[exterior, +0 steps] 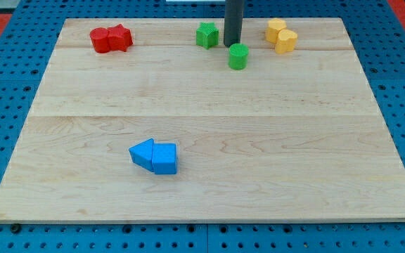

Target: Move the green star to the top side of the green circle

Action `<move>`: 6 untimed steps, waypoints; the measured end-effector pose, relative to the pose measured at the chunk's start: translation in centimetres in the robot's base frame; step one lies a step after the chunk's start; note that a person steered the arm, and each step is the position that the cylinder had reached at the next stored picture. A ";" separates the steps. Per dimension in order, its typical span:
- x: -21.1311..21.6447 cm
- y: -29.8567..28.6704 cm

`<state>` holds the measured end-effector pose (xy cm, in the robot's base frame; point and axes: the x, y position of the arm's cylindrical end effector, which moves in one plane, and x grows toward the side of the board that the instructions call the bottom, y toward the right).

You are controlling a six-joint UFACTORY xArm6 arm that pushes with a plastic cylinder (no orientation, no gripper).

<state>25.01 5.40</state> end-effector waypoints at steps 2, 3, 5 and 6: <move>-5.7 -10.5; -4.4 -13.4; -0.4 -3.5; 0.3 0.7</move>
